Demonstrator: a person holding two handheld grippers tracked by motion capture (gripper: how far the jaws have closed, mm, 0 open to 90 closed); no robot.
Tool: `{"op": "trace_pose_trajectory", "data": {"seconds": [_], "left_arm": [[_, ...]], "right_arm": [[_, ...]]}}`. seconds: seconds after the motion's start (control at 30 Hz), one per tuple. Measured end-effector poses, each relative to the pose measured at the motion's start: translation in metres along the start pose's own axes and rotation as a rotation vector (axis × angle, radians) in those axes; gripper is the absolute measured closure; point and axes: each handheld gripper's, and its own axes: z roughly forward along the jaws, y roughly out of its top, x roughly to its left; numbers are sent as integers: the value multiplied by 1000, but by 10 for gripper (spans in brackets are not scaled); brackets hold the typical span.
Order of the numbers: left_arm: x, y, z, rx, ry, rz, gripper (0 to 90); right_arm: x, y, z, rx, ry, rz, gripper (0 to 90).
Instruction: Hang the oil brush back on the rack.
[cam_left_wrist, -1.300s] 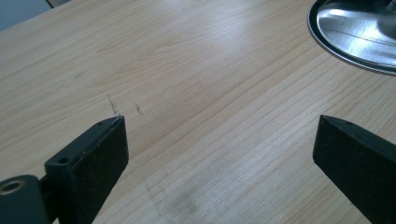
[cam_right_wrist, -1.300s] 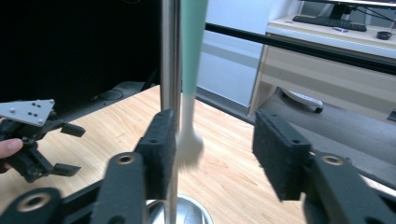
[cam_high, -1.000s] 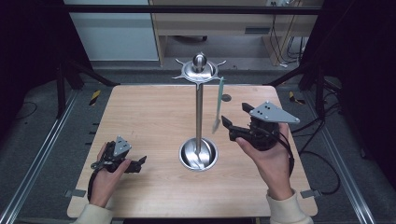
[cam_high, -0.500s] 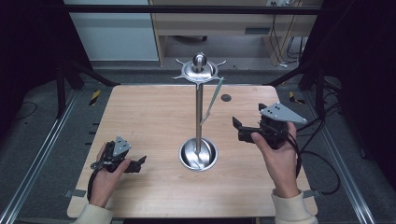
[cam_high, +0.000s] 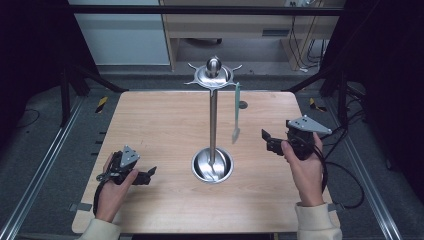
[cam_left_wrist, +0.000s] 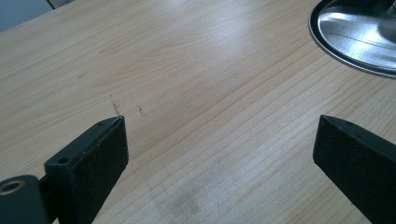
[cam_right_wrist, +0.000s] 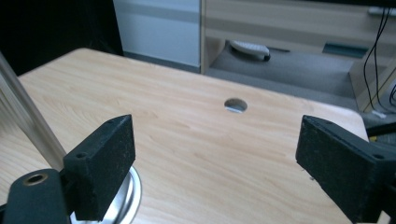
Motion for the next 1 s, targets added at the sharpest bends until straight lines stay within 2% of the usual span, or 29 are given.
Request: {"op": "trace_pose_trajectory", "data": {"seconds": [0.3,0.5,0.7,1.0], "left_arm": [[0,0,0,-2,0,-2,30],[0,0,0,0,2,0,30],[0,0,0,-1,4,0,30],[0,0,0,0,3,1,30]], "right_arm": [[-8,-26,19,88,-12,6,124],[-9,-42,31,145,2,15,123],[-8,-54,40,183,19,20,123],[-4,-65,51,208,37,19,126]]}}
